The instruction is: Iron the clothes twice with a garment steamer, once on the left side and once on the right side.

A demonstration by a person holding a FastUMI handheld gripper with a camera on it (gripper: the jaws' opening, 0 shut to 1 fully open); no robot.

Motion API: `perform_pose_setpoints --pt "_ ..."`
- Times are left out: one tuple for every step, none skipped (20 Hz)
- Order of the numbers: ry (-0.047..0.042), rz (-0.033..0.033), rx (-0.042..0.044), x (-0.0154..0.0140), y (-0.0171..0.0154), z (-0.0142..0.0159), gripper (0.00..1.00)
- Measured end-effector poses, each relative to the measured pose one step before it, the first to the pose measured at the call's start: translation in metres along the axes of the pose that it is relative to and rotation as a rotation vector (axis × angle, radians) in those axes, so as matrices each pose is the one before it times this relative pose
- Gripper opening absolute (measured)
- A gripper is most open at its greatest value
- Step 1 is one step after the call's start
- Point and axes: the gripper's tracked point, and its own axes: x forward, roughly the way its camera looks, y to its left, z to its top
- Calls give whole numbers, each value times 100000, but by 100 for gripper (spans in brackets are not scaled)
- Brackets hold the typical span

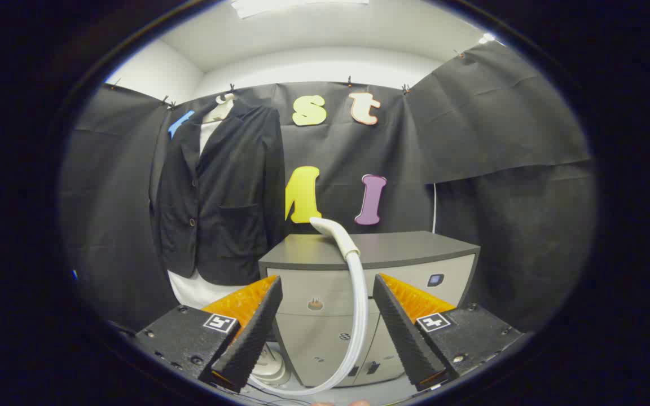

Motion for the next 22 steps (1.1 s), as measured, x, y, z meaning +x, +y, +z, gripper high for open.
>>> perform_pose_setpoints --pt "113 -43 -369 82 84 20 100" --pt "35 -412 -369 69 -66 122 100" --pt "-159 -531 -182 -29 -48 29 100" --pt "-43 -579 41 8 -66 112 100" --pt "-35 -342 403 66 -57 101 100" --pt "165 -216 378 -111 122 9 100" --pt "75 -488 253 175 -122 -104 100" --pt "20 -506 33 41 4 105 100" --pt "162 -850 -142 18 -30 -102 100" --pt "-5 -652 -72 117 -68 58 100" --pt "56 -591 -29 -5 59 56 100" --pt "71 -320 -161 -19 204 -38 100" --pt "239 -507 -294 120 130 57 100" --pt "204 -525 -168 144 49 1 100" --pt "497 -538 -6 191 33 20 100" --pt "767 -638 118 58 10 -149 100" --pt "619 -630 118 209 77 -40 100" --pt "829 -847 178 161 76 14 100" --pt "758 -431 341 279 65 34 100" --pt "1144 -892 696 325 43 68 100" --pt "1458 -871 1156 236 -36 -74 100" --pt "1456 -835 1492 352 -8 63 100"
